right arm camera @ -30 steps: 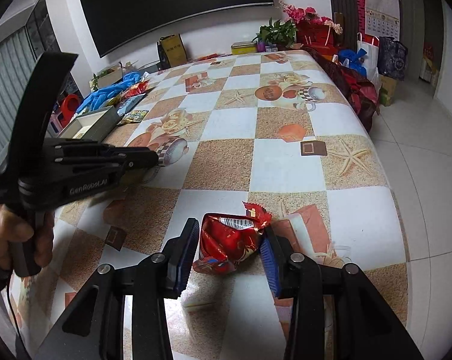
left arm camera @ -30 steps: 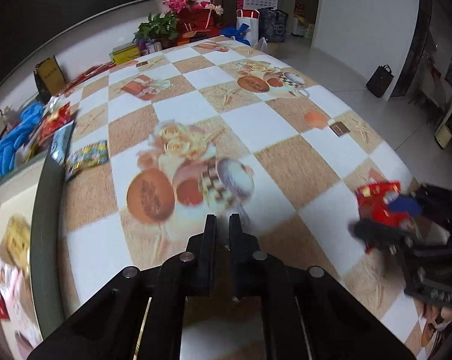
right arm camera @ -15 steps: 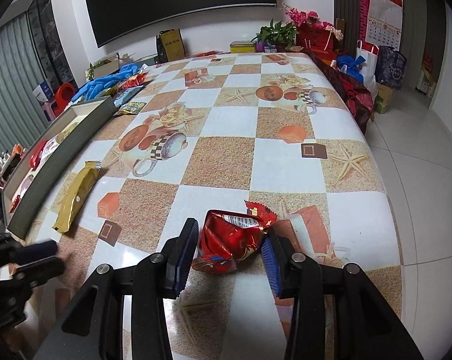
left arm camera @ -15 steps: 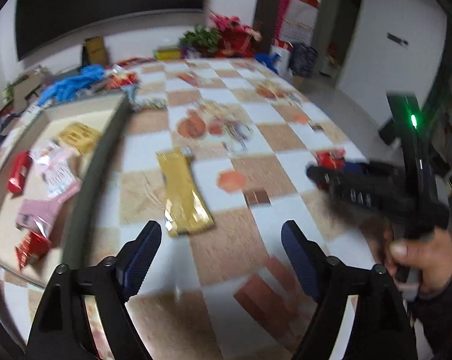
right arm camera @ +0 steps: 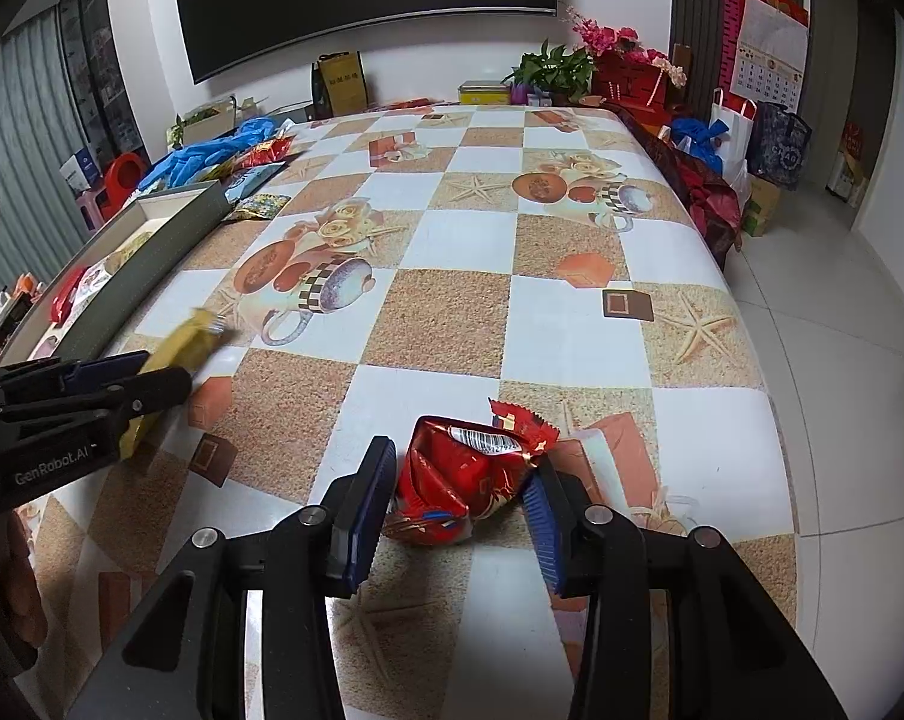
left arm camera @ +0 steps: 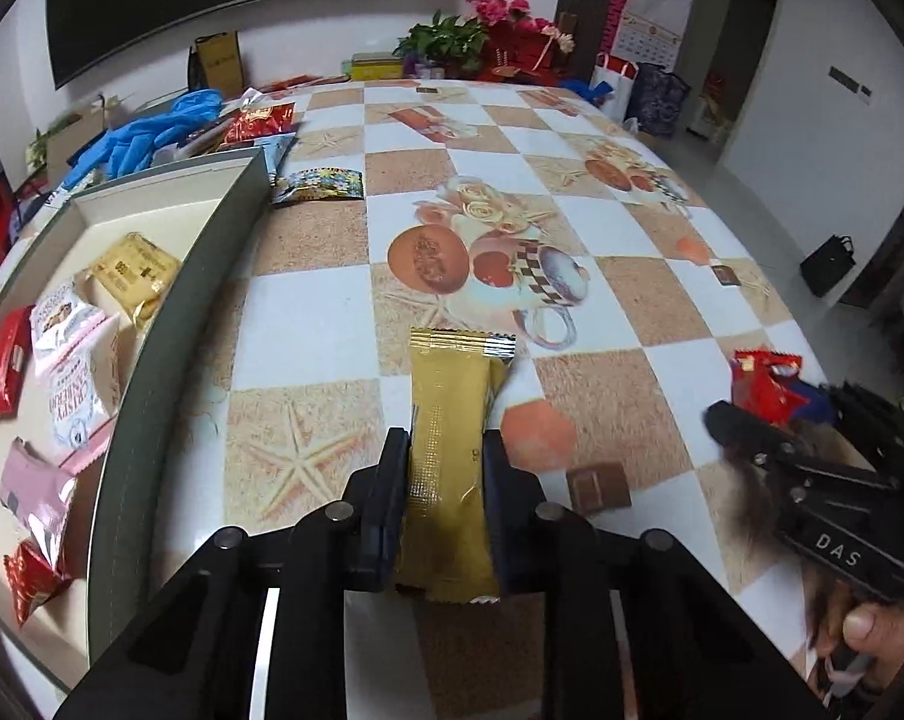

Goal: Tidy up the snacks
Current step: 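Lift the gold bar with the left gripper while the right gripper regrips the red bag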

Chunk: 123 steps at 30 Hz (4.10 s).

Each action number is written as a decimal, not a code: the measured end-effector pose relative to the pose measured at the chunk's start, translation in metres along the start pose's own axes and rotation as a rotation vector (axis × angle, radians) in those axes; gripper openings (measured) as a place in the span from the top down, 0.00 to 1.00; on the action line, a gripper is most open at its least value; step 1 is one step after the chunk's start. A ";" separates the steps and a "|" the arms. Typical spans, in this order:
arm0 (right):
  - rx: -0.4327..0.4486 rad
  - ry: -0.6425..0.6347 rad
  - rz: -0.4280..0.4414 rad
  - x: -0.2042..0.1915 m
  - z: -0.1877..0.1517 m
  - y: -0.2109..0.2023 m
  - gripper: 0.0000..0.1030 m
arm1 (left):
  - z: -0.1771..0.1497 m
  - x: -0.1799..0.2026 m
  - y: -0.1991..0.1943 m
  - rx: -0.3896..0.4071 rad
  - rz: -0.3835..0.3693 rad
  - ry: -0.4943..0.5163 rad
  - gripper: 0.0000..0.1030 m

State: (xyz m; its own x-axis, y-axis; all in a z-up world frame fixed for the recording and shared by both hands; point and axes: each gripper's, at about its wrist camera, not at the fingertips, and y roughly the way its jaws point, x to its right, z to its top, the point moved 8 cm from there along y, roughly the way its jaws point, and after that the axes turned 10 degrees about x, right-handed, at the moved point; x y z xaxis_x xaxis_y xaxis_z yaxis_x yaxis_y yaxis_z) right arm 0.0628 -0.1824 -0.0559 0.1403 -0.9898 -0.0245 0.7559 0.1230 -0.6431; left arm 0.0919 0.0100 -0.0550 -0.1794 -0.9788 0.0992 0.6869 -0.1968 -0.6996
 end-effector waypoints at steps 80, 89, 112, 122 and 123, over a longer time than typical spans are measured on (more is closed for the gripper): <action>-0.070 -0.107 0.024 -0.057 -0.021 0.001 0.00 | -0.038 -0.031 -0.045 0.054 0.074 -0.027 0.75; -0.257 -0.139 0.048 -0.057 -0.018 0.012 0.00 | -0.038 -0.031 -0.046 0.055 0.068 -0.034 0.75; -0.332 -0.237 0.072 -0.074 0.000 0.014 0.68 | -0.037 -0.031 -0.045 0.054 0.073 -0.026 0.75; -0.256 -0.127 0.089 -0.071 -0.003 -0.005 0.69 | -0.038 -0.027 -0.045 0.045 0.091 -0.016 0.76; -0.245 -0.113 0.095 -0.072 -0.002 -0.009 0.69 | -0.038 -0.029 -0.045 0.044 0.092 -0.016 0.76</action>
State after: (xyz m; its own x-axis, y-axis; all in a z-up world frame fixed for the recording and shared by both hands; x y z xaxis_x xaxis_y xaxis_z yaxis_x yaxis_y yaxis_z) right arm 0.0449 -0.1127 -0.0504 0.2840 -0.9587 -0.0166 0.5607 0.1801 -0.8082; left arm 0.0392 0.0490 -0.0535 -0.1029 -0.9936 0.0474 0.7304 -0.1078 -0.6744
